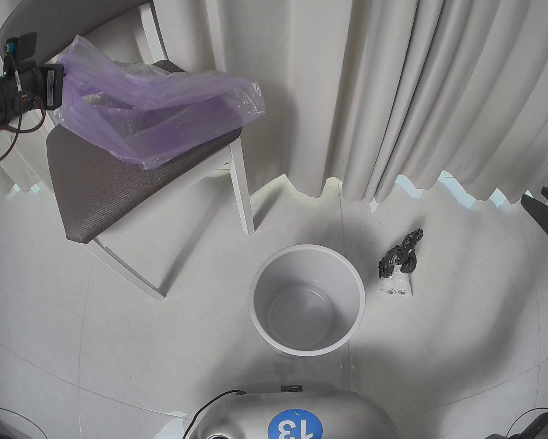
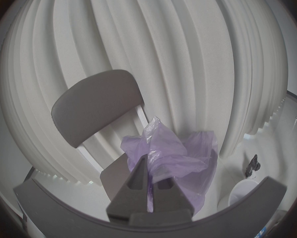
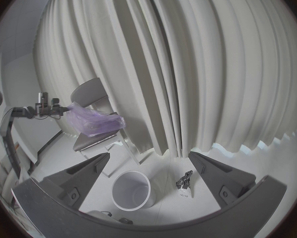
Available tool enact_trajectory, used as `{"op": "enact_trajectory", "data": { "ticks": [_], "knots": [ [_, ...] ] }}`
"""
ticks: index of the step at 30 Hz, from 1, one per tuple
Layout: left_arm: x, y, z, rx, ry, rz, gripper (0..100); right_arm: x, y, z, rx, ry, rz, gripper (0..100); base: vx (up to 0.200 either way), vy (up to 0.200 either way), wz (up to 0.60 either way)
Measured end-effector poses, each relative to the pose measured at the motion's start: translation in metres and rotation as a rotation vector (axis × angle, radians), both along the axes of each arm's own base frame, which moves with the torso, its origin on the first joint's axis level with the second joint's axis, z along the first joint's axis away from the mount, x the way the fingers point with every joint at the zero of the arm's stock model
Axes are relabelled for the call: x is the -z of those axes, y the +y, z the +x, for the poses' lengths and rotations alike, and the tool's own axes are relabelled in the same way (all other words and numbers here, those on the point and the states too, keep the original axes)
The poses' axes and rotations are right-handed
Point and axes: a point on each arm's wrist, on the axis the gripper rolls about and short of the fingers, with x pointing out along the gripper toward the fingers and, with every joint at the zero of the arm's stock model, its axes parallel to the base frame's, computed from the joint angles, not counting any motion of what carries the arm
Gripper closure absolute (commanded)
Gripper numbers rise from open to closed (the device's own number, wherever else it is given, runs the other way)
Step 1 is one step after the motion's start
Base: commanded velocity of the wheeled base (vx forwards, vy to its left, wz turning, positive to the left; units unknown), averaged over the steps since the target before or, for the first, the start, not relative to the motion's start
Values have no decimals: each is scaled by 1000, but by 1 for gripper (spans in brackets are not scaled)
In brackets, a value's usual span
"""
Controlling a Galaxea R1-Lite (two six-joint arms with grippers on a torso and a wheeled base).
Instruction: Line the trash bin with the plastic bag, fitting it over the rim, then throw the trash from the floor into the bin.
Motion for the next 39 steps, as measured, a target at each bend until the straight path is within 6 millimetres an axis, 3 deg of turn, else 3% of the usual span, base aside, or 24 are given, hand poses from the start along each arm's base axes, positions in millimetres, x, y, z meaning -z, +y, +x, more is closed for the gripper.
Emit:
{"op": "enact_trajectory", "data": {
  "ticks": [7, 11, 23, 34, 39],
  "knots": [
    [-22, -25, -1, 16, -39, -14, 100, -8, 22, 16, 48, -95, 107, 0, 0, 0, 0],
    [-31, -45, -2, 29, -60, -27, 100, -2, 38, 26, 29, -126, 144, 0, 0, 0, 0],
    [-48, -105, -24, 103, -96, -89, 100, 45, 87, 50, -21, -55, 133, 0, 0, 0, 0],
    [-47, -130, -34, 136, -92, -131, 100, 81, 130, 65, -71, -88, 185, 0, 0, 0, 0],
    [-46, -142, -43, 162, -83, -170, 100, 109, 149, 72, -85, -20, 161, 0, 0, 0, 0]
  ]
}}
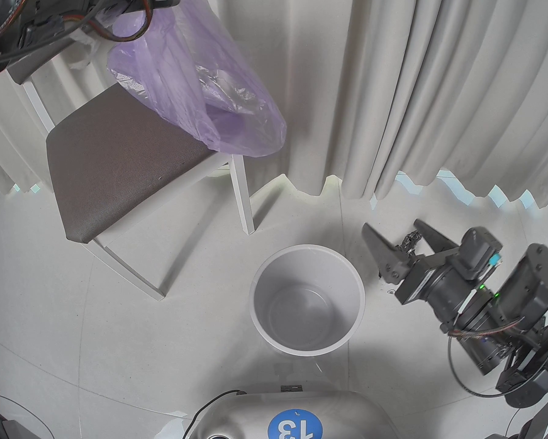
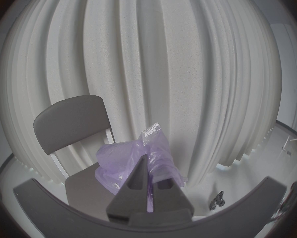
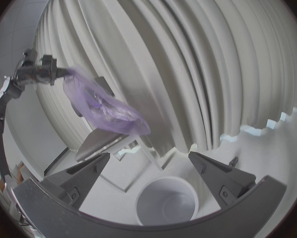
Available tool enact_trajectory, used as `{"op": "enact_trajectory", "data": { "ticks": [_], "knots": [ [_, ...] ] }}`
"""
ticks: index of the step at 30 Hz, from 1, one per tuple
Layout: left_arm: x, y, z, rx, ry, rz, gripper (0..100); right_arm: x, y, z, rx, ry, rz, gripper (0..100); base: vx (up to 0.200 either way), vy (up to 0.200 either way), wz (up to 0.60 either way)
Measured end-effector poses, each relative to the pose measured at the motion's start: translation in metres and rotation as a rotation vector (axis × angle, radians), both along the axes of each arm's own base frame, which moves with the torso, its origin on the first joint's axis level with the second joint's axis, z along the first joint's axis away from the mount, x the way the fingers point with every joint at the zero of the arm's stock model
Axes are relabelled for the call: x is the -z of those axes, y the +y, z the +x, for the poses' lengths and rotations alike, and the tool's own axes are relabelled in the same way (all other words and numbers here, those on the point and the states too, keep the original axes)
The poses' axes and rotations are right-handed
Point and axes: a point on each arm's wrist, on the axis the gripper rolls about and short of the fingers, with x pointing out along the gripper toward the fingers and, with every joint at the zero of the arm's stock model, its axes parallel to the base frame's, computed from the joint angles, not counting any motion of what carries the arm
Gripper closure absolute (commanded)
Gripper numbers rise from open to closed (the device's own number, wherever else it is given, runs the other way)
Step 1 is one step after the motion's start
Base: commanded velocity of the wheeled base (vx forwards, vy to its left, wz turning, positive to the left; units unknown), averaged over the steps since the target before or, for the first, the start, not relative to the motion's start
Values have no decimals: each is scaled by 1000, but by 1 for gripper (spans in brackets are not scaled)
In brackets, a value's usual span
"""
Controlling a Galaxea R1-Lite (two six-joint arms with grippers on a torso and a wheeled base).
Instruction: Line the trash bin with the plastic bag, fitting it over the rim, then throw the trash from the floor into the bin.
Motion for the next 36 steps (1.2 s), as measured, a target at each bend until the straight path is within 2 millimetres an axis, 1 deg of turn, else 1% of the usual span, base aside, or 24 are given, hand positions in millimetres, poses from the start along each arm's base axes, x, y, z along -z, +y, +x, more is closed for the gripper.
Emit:
{"op": "enact_trajectory", "data": {
  "ticks": [4, 9, 20, 26, 31, 36],
  "knots": [
    [1, -9, -8, 28, 12, -29, 100, 18, 12, 1, -27, 72, 5, 0, 0, 0, 0],
    [1, -17, -16, 63, 14, -35, 100, 30, 18, 3, -36, 108, -16, 0, 0, 0, 0],
    [0, -30, -30, 134, 1, -54, 100, 45, 25, 8, -34, 146, -49, 0, 0, 0, 0],
    [1, -33, -34, 145, 8, -56, 100, 52, 28, 10, -31, 167, -49, 0, 0, 0, 0],
    [2, -36, -38, 163, 10, -57, 100, 56, 33, 16, 8, 189, -3, 0, 0, 0, 0],
    [2, -38, -42, 176, 12, -59, 100, 59, 39, 22, 11, 206, 48, 0, 0, 0, 0]
  ]
}}
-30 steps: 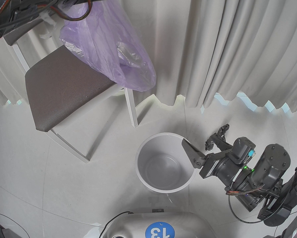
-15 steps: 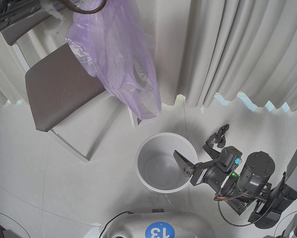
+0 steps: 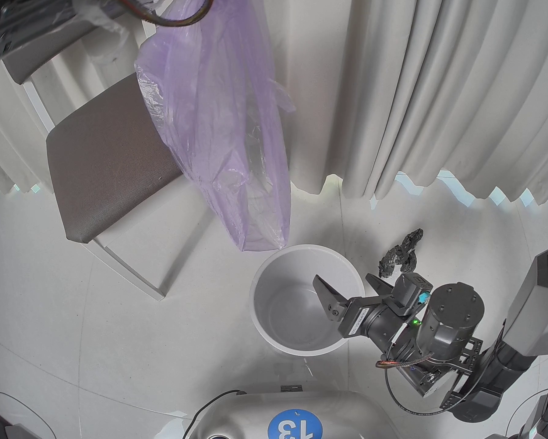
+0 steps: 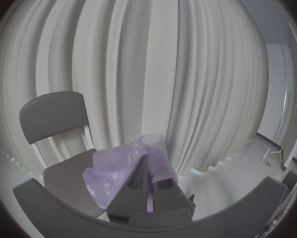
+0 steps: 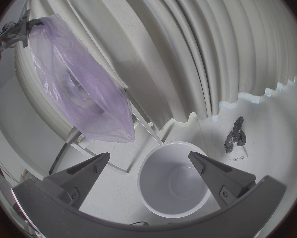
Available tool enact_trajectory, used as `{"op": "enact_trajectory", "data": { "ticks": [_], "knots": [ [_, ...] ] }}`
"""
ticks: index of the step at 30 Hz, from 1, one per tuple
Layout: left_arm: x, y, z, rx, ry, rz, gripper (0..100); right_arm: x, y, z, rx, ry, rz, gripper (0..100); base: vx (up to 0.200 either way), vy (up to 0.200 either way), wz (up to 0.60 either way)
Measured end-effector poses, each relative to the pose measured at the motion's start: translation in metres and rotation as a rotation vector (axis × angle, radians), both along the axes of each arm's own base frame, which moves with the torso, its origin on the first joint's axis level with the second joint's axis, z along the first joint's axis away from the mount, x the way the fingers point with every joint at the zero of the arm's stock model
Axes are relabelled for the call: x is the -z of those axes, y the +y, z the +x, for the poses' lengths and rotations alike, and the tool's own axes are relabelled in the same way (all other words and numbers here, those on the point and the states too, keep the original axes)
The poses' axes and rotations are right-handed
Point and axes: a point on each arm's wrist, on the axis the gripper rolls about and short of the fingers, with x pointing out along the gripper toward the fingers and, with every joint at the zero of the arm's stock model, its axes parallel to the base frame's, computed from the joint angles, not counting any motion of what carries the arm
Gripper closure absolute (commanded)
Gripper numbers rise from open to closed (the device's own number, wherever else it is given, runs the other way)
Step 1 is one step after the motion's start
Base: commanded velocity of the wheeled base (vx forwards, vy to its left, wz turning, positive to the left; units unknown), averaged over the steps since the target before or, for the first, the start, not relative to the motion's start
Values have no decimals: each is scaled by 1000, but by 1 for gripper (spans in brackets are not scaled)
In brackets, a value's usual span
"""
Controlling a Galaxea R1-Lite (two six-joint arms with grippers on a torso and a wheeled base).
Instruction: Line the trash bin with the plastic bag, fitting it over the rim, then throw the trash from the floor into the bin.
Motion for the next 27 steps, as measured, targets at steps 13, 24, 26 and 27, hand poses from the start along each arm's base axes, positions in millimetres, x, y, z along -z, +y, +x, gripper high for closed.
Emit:
{"op": "enact_trajectory", "data": {
  "ticks": [13, 24, 26, 27],
  "knots": [
    [-1, -1, -2, 7, -6, -8, 100, 1, 26, 6, -43, 16, -2, 0, 0, 0, 0],
    [2, 0, -3, 7, -4, -5, 100, -23, 35, 35, 3, -20, 43, 0, 0, 0, 0],
    [2, 0, -3, 7, -6, -7, 100, -28, 38, 39, 7, -31, 72, 0, 0, 0, 0],
    [2, 1, -3, 7, -7, -9, 100, -30, 39, 41, 9, -34, 88, 0, 0, 0, 0]
  ]
}}
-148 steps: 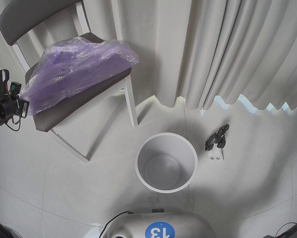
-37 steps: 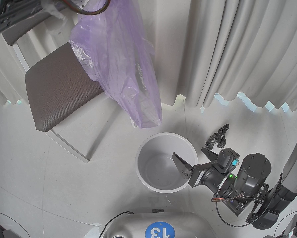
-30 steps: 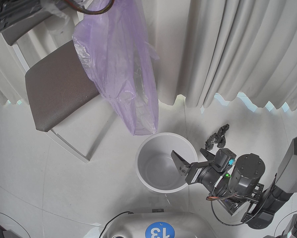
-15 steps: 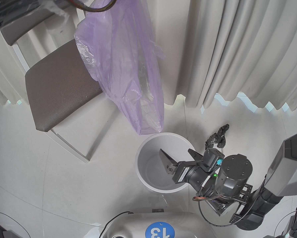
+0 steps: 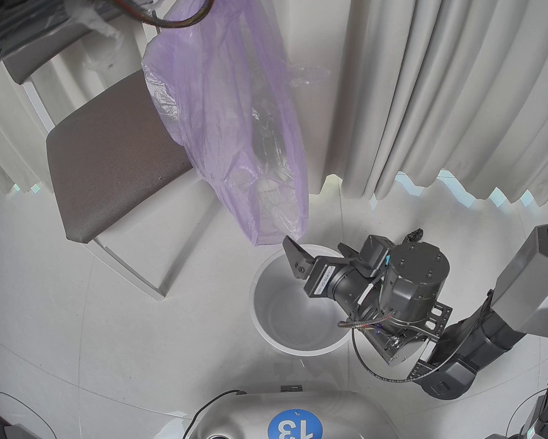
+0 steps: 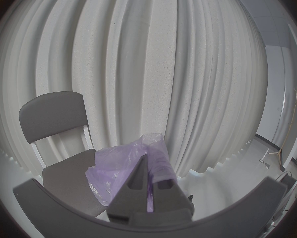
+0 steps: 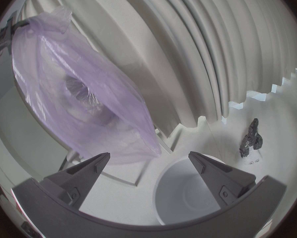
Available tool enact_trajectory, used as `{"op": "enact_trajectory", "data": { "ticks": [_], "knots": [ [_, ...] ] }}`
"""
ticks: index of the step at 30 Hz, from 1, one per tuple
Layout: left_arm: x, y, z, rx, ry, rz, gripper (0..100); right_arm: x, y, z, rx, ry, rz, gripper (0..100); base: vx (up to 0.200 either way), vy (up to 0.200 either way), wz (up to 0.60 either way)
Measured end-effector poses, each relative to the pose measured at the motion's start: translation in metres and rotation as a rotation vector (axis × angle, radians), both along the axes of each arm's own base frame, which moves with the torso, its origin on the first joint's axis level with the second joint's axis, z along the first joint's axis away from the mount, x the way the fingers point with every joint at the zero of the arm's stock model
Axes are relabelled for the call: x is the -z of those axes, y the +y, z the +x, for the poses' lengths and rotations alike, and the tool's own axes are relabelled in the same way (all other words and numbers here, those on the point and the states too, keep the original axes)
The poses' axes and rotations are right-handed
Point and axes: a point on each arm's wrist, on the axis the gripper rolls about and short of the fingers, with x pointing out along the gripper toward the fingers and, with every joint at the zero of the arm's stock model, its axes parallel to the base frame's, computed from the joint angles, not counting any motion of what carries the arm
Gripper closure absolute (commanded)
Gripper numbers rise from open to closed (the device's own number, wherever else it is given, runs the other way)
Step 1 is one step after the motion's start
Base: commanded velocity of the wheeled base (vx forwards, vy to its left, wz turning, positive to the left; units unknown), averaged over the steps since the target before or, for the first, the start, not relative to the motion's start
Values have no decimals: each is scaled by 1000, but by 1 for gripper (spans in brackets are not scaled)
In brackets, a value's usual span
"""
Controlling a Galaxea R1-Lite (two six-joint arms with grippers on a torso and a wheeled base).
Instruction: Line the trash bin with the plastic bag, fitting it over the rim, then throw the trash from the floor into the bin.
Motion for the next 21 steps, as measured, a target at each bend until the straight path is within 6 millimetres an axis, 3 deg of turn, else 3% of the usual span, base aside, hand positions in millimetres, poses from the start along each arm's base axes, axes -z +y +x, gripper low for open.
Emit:
{"op": "enact_trajectory", "data": {
  "ticks": [21],
  "knots": [
    [-1, 2, 0, -5, -4, -6, 100, 0, 27, 38, 86, -20, 120, 0, 0, 0, 0]
  ]
}}
